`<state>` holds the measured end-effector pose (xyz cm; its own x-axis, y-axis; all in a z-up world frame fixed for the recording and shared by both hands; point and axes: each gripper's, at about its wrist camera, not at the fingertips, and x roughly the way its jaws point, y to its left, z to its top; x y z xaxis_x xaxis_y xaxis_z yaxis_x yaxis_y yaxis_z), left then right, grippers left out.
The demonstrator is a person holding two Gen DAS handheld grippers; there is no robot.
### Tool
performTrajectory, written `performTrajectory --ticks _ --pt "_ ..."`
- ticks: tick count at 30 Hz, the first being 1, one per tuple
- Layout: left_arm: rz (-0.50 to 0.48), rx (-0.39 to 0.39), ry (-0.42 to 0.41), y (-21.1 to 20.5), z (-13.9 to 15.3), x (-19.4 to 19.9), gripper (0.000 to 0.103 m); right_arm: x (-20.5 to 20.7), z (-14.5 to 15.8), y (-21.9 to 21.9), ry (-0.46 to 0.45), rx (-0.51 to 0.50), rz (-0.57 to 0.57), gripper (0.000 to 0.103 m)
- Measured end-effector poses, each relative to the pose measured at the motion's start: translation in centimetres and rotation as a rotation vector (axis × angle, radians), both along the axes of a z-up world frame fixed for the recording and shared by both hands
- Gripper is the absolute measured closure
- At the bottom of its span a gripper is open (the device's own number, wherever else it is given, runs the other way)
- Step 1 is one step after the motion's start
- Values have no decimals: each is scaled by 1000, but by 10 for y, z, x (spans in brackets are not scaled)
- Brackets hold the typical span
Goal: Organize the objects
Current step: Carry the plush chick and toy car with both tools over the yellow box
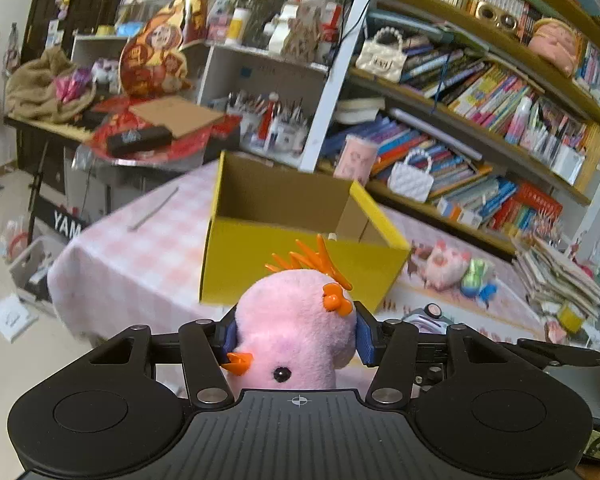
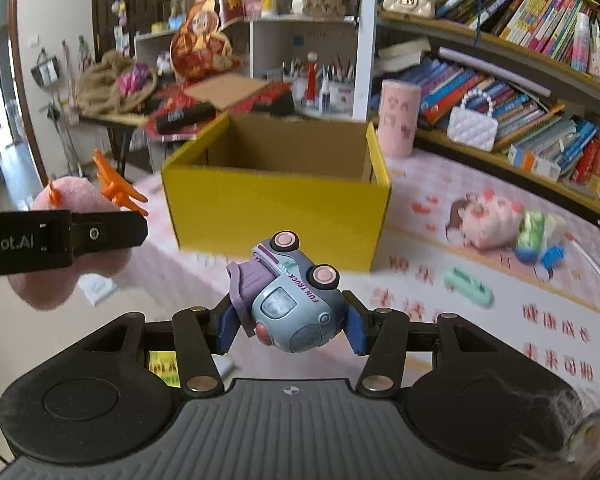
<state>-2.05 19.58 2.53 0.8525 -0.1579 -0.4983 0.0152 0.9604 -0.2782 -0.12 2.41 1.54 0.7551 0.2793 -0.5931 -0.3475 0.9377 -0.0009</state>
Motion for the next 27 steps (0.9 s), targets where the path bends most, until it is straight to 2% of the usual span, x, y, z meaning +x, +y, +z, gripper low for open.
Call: performTrajectory --ticks 9,16,22,27 --pt "49 8 -77 9 26 52 51 62 33 7 -100 54 3 53" --pt "51 29 -87 0 27 106 51 133 50 2 -169 59 -33 53" --pt "82 58 -55 -2 13 156 51 189 36 9 -110 7 -4 53" --pt "93 64 0 0 -7 179 51 219 16 25 -47 -54 63 53"
